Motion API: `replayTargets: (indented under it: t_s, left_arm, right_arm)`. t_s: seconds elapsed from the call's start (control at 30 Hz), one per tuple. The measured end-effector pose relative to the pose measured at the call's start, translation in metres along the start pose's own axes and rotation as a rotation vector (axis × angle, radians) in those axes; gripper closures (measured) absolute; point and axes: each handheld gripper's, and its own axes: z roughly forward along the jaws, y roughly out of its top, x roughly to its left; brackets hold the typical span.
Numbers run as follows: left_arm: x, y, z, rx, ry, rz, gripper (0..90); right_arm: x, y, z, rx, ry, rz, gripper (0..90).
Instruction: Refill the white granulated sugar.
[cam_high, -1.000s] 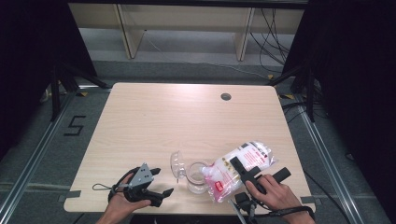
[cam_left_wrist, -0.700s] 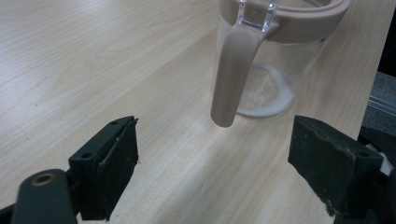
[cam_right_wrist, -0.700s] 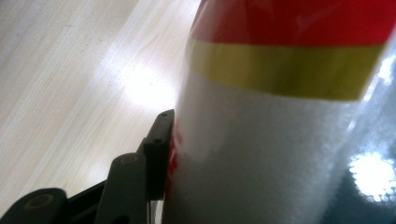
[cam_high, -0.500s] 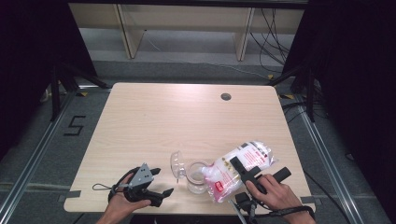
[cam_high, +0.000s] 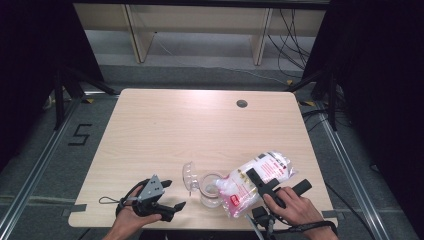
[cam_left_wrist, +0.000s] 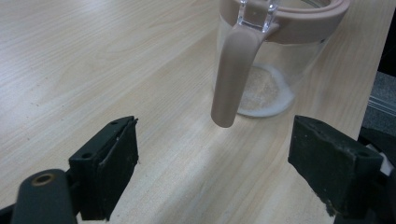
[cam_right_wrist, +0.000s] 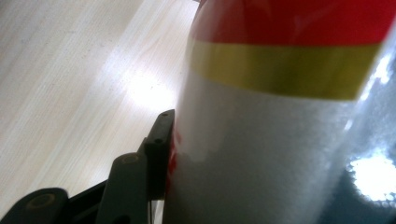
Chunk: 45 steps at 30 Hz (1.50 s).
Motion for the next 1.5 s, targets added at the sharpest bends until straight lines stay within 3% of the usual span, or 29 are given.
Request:
replayTargets:
  t_s: [0.07,0.27,0.3,0.37,0.47,0.57,0.63,0.73,0.83,1.07,1.3,1.5]
  left_arm:
    - [0.0,0.0,-0.0001,0.0,0.003,0.0,15.5]
    - [-0.0001,0.0,0.0001,-0.001,0.002,0.001,15.5]
    - [0.0003,0.0,-0.0002,0.004,0.003,0.006,15.5]
    - [-0.0002,0.0,0.0001,-0.001,0.002,0.001,15.5]
    - [0.0003,0.0,-0.0002,0.005,0.003,0.008,15.5]
    - [-0.0002,0.0,0.0001,0.0,0.001,0.003,15.5]
    - [0.0005,0.0,-0.0003,0.007,0.003,0.009,15.5]
    - [-0.0002,-0.0001,0.0002,0.001,0.002,0.003,15.5]
    - [0.0002,0.0,-0.0002,0.004,0.002,0.006,15.5]
    - [0.0009,0.0,-0.0003,0.011,0.006,0.014,15.5]
    - [0.0008,-0.0001,-0.0002,0.01,0.006,0.012,15.5]
    - [0.0001,-0.0003,0.0003,0.005,0.001,0.001,15.5]
  right_arm:
    - [-0.002,-0.0003,-0.0001,-0.007,0.004,-0.021,53.0]
    - [-0.0017,-0.0002,-0.0011,-0.002,0.0,-0.012,53.1]
    - [-0.0028,-0.0003,-0.0015,0.003,0.003,-0.03,53.0]
    - [-0.0014,-0.0004,-0.001,-0.005,0.002,-0.009,53.1]
    - [-0.0025,-0.0003,-0.0013,0.003,0.008,-0.028,53.2]
    - [-0.0007,0.0004,-0.0007,-0.006,0.002,-0.003,53.2]
    - [-0.003,-0.0002,-0.0015,0.0,0.002,-0.032,53.2]
    - [-0.0037,-0.0003,-0.002,0.003,0.004,-0.036,53.3]
    - [-0.0019,-0.0004,-0.0017,0.003,0.005,-0.006,53.4]
    - [-0.002,-0.0011,-0.002,-0.001,-0.002,-0.01,53.5]
    - [-0.0049,-0.0002,-0.003,0.005,0.003,-0.046,53.6]
    - [-0.0046,-0.0004,-0.0018,-0.009,-0.005,-0.042,53.7]
